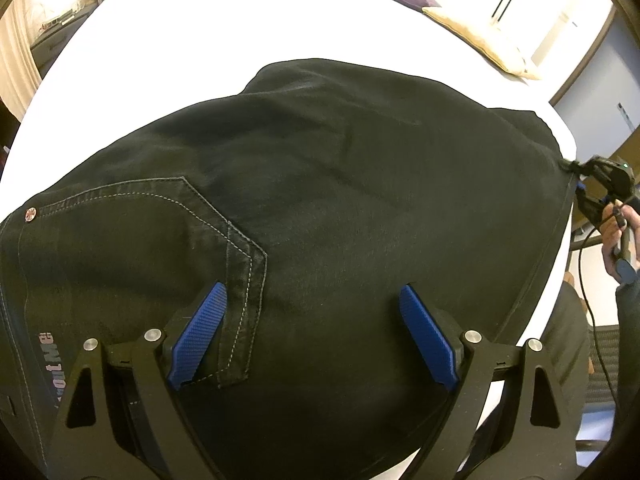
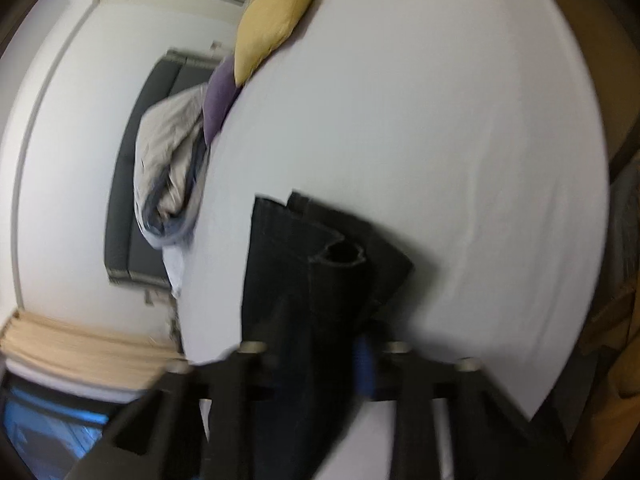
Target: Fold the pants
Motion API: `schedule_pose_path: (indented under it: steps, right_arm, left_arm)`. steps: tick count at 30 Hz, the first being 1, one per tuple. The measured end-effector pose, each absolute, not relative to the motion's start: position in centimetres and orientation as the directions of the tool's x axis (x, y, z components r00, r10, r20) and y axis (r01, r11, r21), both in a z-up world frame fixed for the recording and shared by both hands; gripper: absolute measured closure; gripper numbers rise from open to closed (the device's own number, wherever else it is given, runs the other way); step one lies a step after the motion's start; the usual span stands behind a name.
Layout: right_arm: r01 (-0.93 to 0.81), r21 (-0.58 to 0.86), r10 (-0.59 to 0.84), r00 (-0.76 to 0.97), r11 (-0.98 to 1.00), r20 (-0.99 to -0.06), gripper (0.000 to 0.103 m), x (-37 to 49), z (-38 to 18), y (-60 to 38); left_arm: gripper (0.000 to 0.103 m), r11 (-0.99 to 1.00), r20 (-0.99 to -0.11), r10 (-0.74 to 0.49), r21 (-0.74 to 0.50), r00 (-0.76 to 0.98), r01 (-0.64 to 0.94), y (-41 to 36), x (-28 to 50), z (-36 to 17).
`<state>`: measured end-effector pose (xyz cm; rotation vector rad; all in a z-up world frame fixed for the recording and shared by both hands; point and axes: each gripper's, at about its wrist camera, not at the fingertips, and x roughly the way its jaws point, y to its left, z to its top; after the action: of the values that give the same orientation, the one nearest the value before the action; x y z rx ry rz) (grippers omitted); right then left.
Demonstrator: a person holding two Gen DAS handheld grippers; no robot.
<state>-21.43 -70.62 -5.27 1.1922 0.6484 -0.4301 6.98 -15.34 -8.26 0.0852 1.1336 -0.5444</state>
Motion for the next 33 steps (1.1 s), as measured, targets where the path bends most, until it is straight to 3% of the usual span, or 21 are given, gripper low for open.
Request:
schedule_pose_path:
  steps: [6, 9, 12, 14, 16, 17, 20, 24, 25, 30, 33]
  right_arm:
    - [0.622, 0.700, -0.102, 0.768, 0.352, -0.632, 0.098, -23.8, -2.8, -69.5]
    - [0.668, 0.696, -0.117, 0.738, 0.262, -0.664, 0.098, -24.9, -6.1, -69.8]
    - [0.640, 0.734, -0.107, 0.766, 0.227, -0.634, 0.101, -25.8, -7.7, -69.9]
    - [0.683, 0.676, -0.108, 0.721, 0.276, -0.684, 0.088, -25.8, -5.6, -69.7]
    - [0.773, 0.542, -0.212, 0.620, 0.331, -0.755, 0.057, -26.4, -2.0, -69.3]
    - [0.791, 0.460, -0.296, 0.589, 0.403, -0.752, 0.056, -26.3, 0.8, -68.6]
    - [0.691, 0.308, -0.258, 0.587, 0.654, -0.767, 0.056, -21.5, 5.2, -65.5]
    - [0.250, 0.030, -0.123, 0.573, 0.968, -0.810, 0.056, -10.7, 6.5, -55.7]
    - [0.156, 0.001, -0.086, 0.550, 0.988, -0.831, 0.062, -8.2, 5.8, -53.8]
    - [0.017, 0.057, 0.046, 0.381, 0.998, -0.923, 0.087, -0.6, 0.2, -51.3]
    - [0.030, 0.042, 0.034, 0.220, 0.999, -0.975, 0.092, 0.8, -5.8, -52.4]
  left_arm:
    - [0.014, 0.866, -0.869, -0.399, -0.254, 0.291, 0.430, -15.2, 7.4, -7.9]
    - [0.014, 0.871, -0.873, -0.386, -0.239, 0.297, 0.430, -15.1, 7.7, -8.2]
    - [0.014, 0.864, -0.879, -0.371, -0.208, 0.301, 0.459, -15.3, 7.6, -8.5]
    - [0.014, 0.862, -0.876, -0.379, -0.217, 0.299, 0.458, -15.0, 7.6, -8.4]
    - [0.014, 0.860, -0.868, -0.400, -0.245, 0.292, 0.448, -14.5, 7.8, -8.4]
    - [0.014, 0.860, -0.865, -0.408, -0.256, 0.292, 0.442, -14.4, 7.9, -8.4]
    - [0.008, 0.856, -0.859, -0.419, -0.265, 0.295, 0.443, -14.1, 8.1, -8.8]
    - [0.006, 0.846, -0.869, -0.381, -0.189, 0.316, 0.499, -14.9, 7.3, -9.3]
    - [0.006, 0.843, -0.868, -0.380, -0.182, 0.320, 0.507, -14.8, 7.1, -9.4]
    - [0.006, 0.832, -0.860, -0.415, -0.226, 0.298, 0.507, -13.5, 6.5, -9.5]
    - [0.006, 0.827, -0.861, -0.419, -0.231, 0.287, 0.512, -12.8, 5.9, -9.5]
